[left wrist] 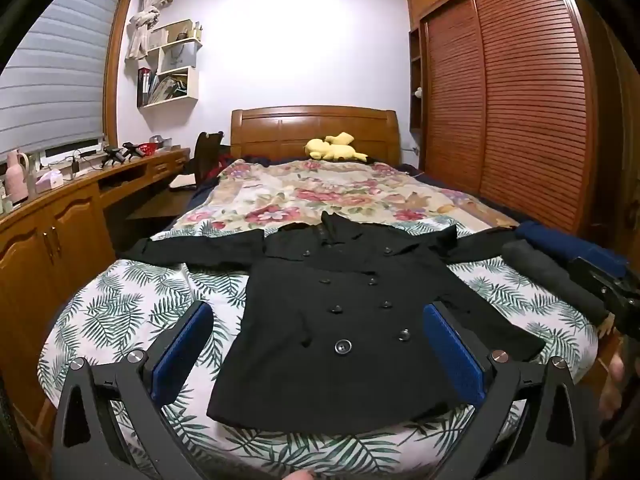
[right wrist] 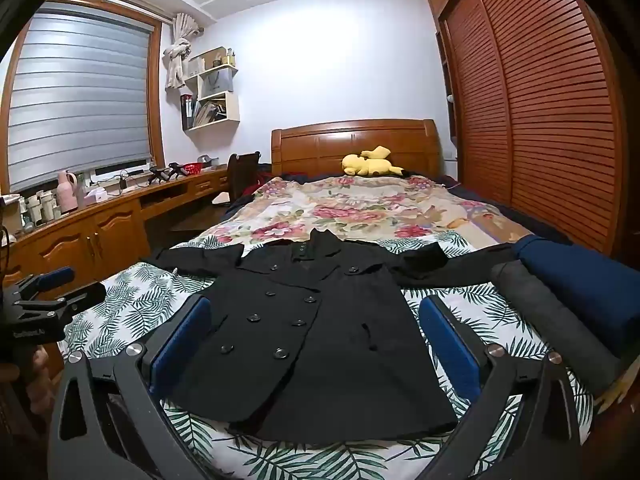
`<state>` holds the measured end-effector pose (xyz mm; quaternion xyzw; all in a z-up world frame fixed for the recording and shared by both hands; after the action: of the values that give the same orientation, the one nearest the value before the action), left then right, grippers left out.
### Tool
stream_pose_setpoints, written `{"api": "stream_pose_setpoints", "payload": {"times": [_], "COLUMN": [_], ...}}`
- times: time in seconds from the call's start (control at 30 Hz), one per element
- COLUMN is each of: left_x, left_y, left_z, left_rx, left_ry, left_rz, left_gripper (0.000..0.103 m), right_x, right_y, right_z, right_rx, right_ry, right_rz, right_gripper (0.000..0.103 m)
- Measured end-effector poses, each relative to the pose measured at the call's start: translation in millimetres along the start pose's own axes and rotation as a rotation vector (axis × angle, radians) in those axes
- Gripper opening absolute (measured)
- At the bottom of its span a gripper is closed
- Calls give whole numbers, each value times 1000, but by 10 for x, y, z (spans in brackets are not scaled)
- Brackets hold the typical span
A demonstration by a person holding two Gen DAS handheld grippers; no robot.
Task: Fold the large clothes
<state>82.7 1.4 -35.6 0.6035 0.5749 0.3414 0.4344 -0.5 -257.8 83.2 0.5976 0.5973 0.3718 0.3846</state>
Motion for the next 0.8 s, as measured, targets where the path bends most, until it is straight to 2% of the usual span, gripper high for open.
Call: {"api": "stream_pose_setpoints", "payload": {"times": [0.8], "left_x": [-10], "left_y": [-14], "left_z": [-46], "left_rx": [-14], "left_ry": [13], "left_rz": [17], "left_gripper": [103], "right_x": [-7], "right_y": [-16], "right_z": [14], "right_rx": [-1], "right_ry": [7], "right_rz": [-8], "right_gripper": [103]}}
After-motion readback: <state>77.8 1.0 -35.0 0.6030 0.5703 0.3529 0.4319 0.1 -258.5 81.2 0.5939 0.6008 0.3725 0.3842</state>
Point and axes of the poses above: each gripper's, at about its wrist camera, not at the fingertips, and z roughly the way its jaws point, x to its left, y to its top, the point moved 9 cm from there along z, roughly the way its jaws point, and after that the axes turned 8 degrees about -y, right-handed, at the moved point
